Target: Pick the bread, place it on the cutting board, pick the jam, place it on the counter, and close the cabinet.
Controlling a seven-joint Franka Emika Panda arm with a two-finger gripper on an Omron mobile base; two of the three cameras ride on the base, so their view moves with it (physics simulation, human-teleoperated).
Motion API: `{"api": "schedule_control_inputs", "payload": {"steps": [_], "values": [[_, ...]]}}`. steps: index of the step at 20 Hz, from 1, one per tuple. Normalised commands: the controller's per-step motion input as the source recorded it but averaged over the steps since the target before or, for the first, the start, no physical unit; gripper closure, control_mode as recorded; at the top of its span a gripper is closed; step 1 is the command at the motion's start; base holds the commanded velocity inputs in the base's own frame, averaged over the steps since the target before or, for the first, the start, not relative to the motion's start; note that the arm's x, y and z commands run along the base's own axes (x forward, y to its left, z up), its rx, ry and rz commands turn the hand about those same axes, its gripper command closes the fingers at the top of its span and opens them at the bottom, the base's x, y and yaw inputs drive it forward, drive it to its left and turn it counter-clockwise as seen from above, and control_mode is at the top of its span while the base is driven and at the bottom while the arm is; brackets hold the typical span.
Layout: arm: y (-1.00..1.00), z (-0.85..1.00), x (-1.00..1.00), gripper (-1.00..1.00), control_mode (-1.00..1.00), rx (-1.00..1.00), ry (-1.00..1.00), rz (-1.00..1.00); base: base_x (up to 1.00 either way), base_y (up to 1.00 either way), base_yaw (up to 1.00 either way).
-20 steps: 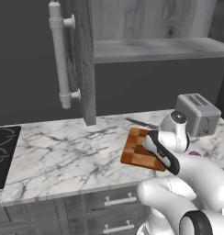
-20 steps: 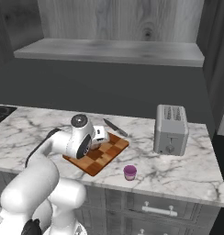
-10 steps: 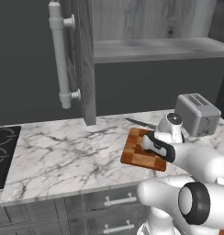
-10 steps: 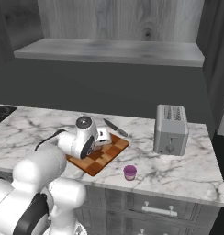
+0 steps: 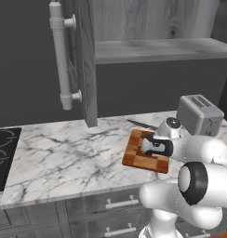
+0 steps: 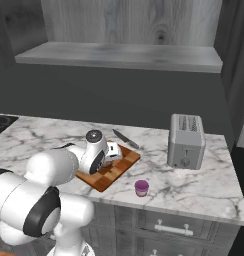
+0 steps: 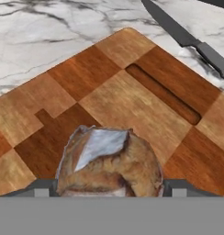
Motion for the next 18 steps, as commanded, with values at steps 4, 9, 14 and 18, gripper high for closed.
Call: {"api": "schedule_control_inputs", "payload": {"steps": [4,9,14,18], "values": [[0.04,-0.26,0.06,1.0,-1.0,0.0,0.0,0.0,0.0,0.0,0.0],[0.03,-0.19,0.03,1.0,-1.0,0.0,0.0,0.0,0.0,0.0,0.0],[0.0,-0.08,0.0,-1.0,-1.0,0.0,0.0,0.0,0.0,0.0,0.0],[0.0,0.0,0.0,-1.0,-1.0,0.0,0.0,0.0,0.0,0.0,0.0]]}}
